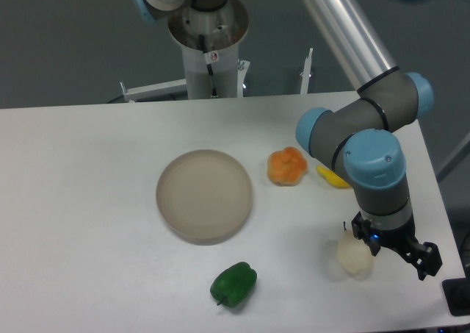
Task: Pick up the banana from the table
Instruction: 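Move the gripper up and over the yellow banana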
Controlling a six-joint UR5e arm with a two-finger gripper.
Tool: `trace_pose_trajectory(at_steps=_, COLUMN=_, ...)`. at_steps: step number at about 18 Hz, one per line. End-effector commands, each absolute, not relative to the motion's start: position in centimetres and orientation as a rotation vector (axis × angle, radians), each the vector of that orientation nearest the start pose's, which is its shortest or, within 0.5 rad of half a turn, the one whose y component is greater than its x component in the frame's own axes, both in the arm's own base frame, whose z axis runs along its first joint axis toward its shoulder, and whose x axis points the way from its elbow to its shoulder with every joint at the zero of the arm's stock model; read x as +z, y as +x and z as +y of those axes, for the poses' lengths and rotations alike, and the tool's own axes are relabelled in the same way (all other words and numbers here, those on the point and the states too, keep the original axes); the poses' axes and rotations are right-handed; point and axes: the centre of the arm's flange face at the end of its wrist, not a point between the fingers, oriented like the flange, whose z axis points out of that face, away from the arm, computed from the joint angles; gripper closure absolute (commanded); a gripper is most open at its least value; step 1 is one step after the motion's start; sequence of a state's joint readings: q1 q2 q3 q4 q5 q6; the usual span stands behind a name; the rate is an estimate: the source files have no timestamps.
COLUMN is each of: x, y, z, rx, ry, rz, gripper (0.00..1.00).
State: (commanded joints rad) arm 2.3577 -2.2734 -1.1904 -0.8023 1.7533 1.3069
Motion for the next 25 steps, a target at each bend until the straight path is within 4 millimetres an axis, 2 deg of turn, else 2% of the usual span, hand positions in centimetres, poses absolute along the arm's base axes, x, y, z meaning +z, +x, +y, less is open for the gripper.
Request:
trace_pose_trajectory(at_steps=5, x=31.8, y=-46.9, z=62.7, rx=0.718, ry=-2.907, rz=0.706, gripper=0.0)
trace_pose_trajectory(at_steps=8, x=32.9, y=-47.6, z=61.7, rx=0.722, ry=-2.903, rz=0.681, gripper=0.0)
trace_pose_trajectory(at_steps=13, x=34.1, y=-48.5, z=58.6, rx=0.691, ry=-2.939, rz=0.638, gripper=0.0)
trace_pose_trajectory(at_steps=15, x=34.2, y=-48.7, z=57.4, rx=0.683, ry=-2.95, rz=0.683, gripper=0.0)
trace_pose_trajectory(at_steps=17, x=34.1, y=-49.3, z=54.7, rx=0.666, ry=-2.967, rz=0.789, gripper=0.0)
trace_pose_trajectory(at_steps=21, x=32.9, y=-50.3, z=49.5, rx=0.553, ry=-2.991, rz=0.841, gripper=0.0)
trace_pose_trajectory(at_steps=25, x=29.3, y=-50.0, z=42.8, rx=0.367, ry=-3.031, rz=0.891, gripper=0.0)
